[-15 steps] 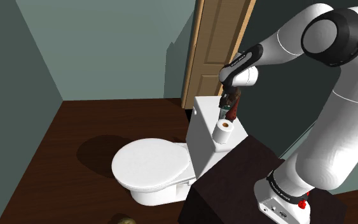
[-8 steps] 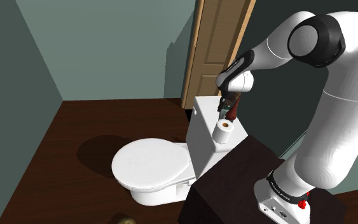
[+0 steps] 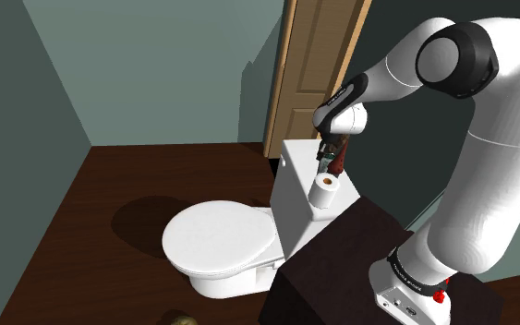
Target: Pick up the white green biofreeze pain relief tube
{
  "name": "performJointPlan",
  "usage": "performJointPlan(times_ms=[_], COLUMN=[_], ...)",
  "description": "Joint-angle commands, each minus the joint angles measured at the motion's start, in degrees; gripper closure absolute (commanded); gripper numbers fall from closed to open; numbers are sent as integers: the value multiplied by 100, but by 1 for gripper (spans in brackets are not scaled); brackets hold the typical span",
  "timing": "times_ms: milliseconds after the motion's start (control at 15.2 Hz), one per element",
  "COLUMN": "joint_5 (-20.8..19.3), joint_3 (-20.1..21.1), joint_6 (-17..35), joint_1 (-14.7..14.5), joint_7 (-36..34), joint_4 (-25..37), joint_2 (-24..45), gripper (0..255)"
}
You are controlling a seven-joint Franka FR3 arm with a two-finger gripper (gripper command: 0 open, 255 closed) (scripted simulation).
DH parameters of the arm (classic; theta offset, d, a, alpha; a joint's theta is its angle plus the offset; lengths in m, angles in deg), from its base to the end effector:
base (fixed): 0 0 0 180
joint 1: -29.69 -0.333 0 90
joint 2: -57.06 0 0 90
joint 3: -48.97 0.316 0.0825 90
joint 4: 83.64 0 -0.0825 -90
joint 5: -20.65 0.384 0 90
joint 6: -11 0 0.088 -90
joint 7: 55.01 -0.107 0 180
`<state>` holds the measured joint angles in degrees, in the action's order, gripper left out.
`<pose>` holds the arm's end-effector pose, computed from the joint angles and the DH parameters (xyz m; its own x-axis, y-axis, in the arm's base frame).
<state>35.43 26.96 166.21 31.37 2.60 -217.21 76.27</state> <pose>0.4758 -0.2240 0.2108 0.9252 0.3769 0.0437 0.3738 -0.9252 0.0658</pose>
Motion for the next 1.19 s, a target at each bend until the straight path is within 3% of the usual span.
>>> performJointPlan(times_ms=[0, 1122], joint_5=[0, -951], joint_3=[-2, -495], joint_6=[-1, -1007], joint_1=[2, -358], joint_7=[1, -668], joint_4=[-4, 20], joint_2=[4, -1082], gripper=[255, 255])
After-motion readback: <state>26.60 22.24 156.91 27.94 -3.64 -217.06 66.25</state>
